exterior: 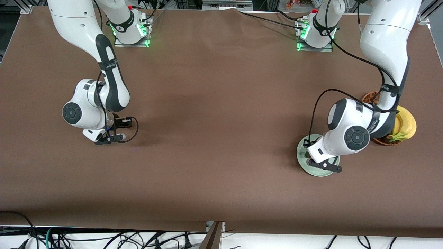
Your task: Collect all strawberries into plate
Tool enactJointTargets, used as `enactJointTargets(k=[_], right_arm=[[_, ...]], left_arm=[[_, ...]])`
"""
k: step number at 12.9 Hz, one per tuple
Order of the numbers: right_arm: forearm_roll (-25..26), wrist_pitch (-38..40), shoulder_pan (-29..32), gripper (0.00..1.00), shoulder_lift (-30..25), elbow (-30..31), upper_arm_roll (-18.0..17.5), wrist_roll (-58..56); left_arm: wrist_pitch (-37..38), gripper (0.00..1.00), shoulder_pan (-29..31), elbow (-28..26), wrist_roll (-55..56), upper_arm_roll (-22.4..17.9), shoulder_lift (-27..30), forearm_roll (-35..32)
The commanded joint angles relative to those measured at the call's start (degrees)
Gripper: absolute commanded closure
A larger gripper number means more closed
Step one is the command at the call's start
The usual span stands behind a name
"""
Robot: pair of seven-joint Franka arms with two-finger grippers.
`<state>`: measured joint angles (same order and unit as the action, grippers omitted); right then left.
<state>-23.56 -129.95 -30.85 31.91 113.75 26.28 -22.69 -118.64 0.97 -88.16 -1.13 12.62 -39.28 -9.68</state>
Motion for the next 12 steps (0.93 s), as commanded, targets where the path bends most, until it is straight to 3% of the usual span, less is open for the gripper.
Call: enactJointTargets(k=[1,2,4,5,6,8,12], right_arm=[[-1.2,0.1,-0.1,0.84,-0.4,-1.8,0.0,-0.6],[-1.2,1.2,-0.2,0.84,-0.4,-2.6,0.1,-0.3],[-1.2,4.4,-0.4,0.84,-0.4,-5.3,-0.1,0.5],[-1.2,7.7,-0.5,0.84,-0.4,-8.0,-0.1,3.2],[-1.2,10.9,-0.8,0.84,-0.1,-11.3,-0.5,6.8],[-1.2,15.9,-1.1,0.83,1.7,-18.4,-3.5,15.0],[-1.3,16.8,-1.4,0.83,7.3,-30.3,-13.4,33.1]], left_arm=[[0.2,0.74,1.2,0.4,-5.4,0.1,-0.8,-2.0],[0.2,0.73,1.4,0.4,-6.2,0.1,-1.2,-2.1],[0.2,0.6,1.4,0.4,-6.3,0.1,-1.7,-2.3],[0.2,0.12,1.4,0.4,-6.2,0.1,-1.7,-2.4],[0.2,0.0,1.4,0.4,-6.1,0.1,-1.4,-2.4],[0.2,0.0,1.6,0.5,-6.1,0.1,-1.1,-2.3],[2.6,0.0,0.7,4.4,-5.2,0.8,0.8,-1.3]])
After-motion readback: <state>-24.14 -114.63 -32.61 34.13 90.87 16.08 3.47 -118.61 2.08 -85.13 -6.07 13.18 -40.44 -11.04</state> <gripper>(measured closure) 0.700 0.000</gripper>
